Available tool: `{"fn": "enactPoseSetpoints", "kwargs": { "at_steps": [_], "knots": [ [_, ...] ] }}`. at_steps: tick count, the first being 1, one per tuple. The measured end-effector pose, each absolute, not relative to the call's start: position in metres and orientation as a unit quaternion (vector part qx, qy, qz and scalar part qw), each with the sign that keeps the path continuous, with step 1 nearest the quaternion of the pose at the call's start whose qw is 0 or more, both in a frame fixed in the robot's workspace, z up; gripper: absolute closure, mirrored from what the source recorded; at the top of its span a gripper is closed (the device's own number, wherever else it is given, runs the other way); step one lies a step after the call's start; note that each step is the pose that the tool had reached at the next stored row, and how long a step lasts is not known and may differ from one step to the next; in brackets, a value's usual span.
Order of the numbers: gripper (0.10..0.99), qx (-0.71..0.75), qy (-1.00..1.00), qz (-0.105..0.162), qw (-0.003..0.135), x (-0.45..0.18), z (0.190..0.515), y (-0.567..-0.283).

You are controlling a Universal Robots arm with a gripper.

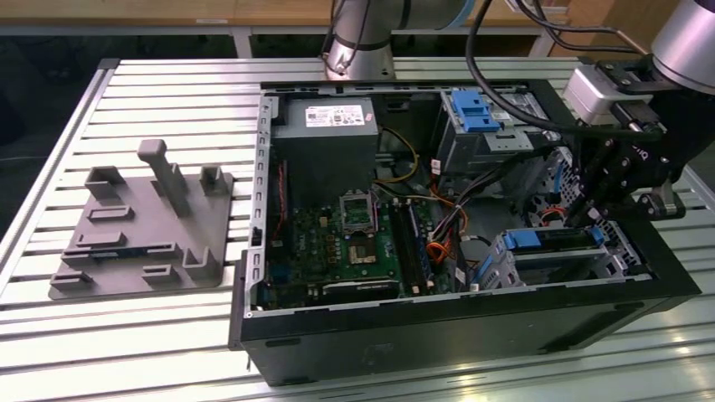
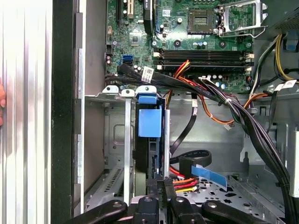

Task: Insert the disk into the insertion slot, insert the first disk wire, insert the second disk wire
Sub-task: 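Insert the first disk wire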

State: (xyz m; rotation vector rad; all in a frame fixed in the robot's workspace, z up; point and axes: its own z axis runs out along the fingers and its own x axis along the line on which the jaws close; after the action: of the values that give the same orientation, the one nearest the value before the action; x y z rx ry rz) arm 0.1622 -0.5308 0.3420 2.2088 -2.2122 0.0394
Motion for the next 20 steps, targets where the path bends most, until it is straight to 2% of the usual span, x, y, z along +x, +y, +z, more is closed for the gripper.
{"fn": "enactPoseSetpoints", "kwargs": {
  "at_steps": [20],
  "knots": [
    [0.922, 0.706, -0.707, 0.017, 0.012, 0.1622, 0.3377, -0.5309]
  ]
}}
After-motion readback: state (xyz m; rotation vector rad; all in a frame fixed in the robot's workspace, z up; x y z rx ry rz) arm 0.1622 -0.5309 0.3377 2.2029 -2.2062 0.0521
